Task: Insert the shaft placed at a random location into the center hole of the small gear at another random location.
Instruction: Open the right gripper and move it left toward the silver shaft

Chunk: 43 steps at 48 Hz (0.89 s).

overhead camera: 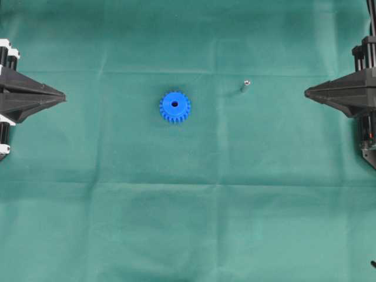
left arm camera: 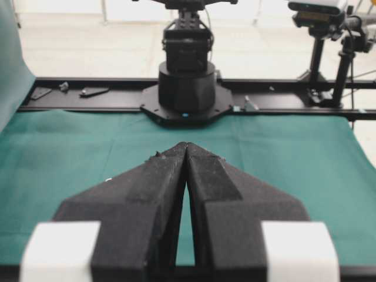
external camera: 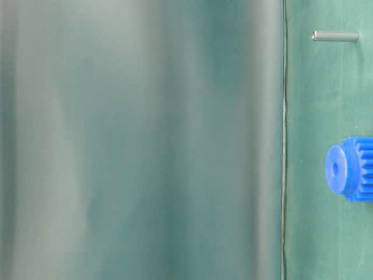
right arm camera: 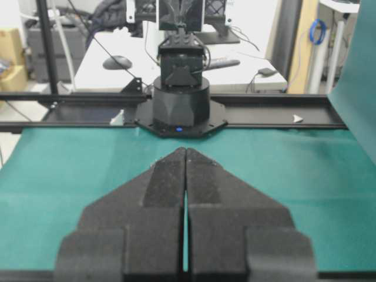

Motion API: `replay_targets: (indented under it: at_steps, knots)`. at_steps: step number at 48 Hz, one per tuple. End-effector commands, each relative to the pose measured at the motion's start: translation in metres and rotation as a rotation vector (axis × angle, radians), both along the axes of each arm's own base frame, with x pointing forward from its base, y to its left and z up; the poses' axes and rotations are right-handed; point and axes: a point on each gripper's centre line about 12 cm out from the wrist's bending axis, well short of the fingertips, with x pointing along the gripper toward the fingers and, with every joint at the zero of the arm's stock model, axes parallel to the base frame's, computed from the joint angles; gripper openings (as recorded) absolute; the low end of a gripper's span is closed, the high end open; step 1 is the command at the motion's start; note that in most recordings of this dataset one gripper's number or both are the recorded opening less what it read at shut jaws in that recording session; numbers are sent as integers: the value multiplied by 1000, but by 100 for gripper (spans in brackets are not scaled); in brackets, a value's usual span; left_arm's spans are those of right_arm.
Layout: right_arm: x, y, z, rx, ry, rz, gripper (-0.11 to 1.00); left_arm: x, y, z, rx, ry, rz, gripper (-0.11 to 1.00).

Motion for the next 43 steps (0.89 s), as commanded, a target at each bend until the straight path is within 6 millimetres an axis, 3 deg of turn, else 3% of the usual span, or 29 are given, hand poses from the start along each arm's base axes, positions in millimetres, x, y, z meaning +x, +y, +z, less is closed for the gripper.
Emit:
replay_targets:
  at_steps: [1, 16, 31, 35, 43]
  knots:
    - [3, -1, 6, 3, -15, -4, 1, 4, -1, 9, 15, -15, -7, 0]
    - [5, -6, 4, 6, -8, -28, 1, 0, -2, 12, 18, -29, -8, 0]
    - [22, -23, -27, 17, 108, -103, 2, 0, -2, 12, 18, -29, -10, 0]
    - [27, -27, -35, 19, 133, -116, 14, 0, -2, 12, 20, -29, -8, 0]
    - [39, -40, -65, 24, 221, -167, 62, 0, -2, 12, 20, -29, -8, 0]
